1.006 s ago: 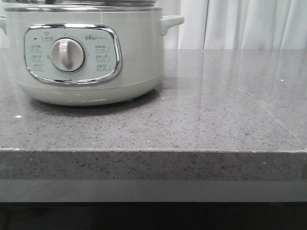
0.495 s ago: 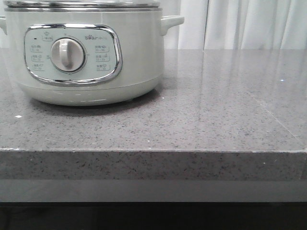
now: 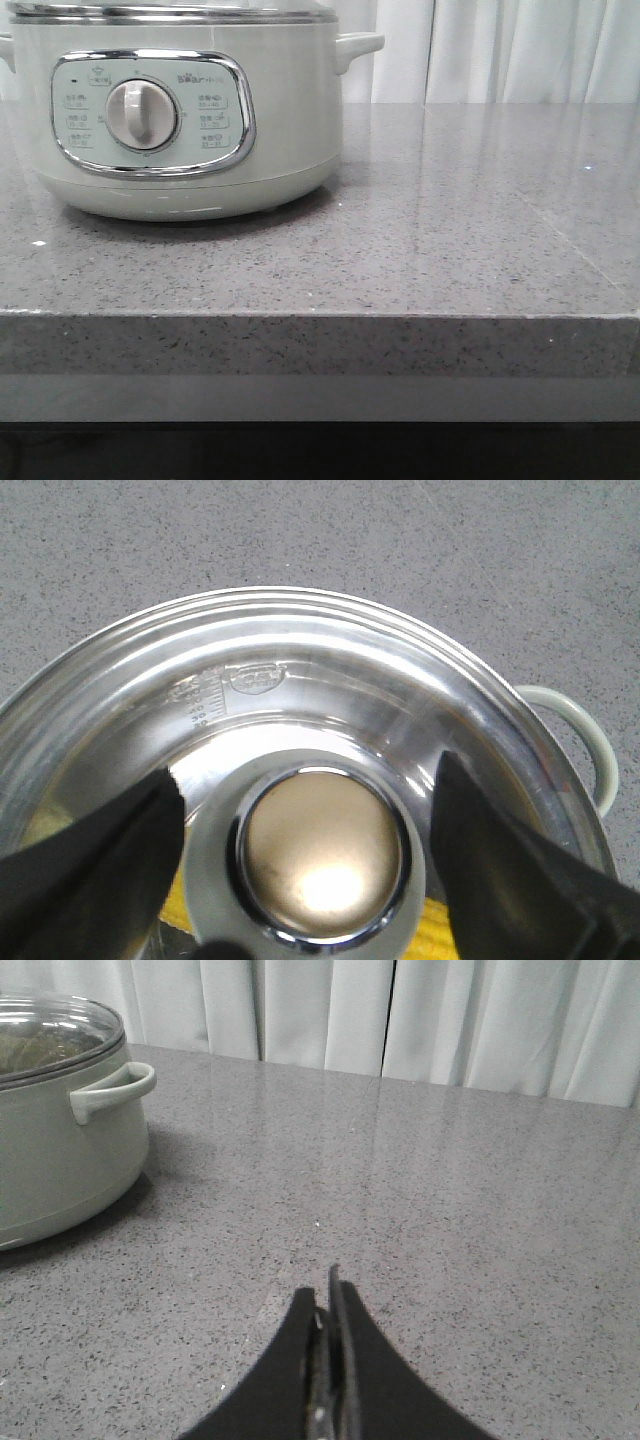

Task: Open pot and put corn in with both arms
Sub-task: 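Lower the held glass lid back onto the pot with the left gripper, then open the left gripper and withdraw it from the lid knob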

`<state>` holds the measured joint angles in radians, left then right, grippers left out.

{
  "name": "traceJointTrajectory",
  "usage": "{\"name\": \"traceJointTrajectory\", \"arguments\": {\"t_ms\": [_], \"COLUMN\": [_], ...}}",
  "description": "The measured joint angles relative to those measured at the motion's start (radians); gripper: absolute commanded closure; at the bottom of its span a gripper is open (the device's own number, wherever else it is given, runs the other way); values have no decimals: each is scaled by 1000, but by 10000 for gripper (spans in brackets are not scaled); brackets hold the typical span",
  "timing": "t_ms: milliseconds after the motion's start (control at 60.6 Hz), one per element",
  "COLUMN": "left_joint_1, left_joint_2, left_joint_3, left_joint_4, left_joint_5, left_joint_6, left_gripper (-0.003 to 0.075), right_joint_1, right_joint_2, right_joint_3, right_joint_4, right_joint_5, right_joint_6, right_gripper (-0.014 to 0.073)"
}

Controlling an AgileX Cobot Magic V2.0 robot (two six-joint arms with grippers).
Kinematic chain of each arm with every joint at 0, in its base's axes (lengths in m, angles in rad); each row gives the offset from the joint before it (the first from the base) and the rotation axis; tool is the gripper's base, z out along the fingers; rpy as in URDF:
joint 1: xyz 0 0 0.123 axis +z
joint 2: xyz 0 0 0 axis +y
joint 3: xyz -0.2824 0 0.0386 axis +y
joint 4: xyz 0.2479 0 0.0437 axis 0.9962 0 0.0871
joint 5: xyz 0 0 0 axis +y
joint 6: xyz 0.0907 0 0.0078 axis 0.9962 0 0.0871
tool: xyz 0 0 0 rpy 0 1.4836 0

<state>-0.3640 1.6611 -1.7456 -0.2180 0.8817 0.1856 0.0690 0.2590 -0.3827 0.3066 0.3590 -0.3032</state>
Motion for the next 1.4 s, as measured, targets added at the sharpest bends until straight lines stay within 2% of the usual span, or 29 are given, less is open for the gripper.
{"name": "traceJointTrajectory", "arguments": {"t_ms": [313,396,627,841,1138,1402], "left_joint_1": [0,0,0,0,0,0], "left_joint_2": [-19,-33,-104,-244,-547,-918], "left_joint_3": [-48,-48,36,204,536,901], "left_joint_4": [2,2,2,2,0,-2], "left_joint_5": [-1,-1,-43,-130,-269,-405], "left_joint_6": [0,0,0,0,0,0], "left_gripper": [187,260,561,739,738,738], "right_joint_1": [0,0,0,0,0,0], "right_joint_2": [0,0,0,0,0,0], "right_joint_3": [0,0,0,0,0,0], "right_joint_4": [2,2,2,2,2,2], "right_joint_5": [0,0,0,0,0,0], "right_joint_6": [0,0,0,0,0,0], "right_gripper": [642,642,642,642,642,642]}}
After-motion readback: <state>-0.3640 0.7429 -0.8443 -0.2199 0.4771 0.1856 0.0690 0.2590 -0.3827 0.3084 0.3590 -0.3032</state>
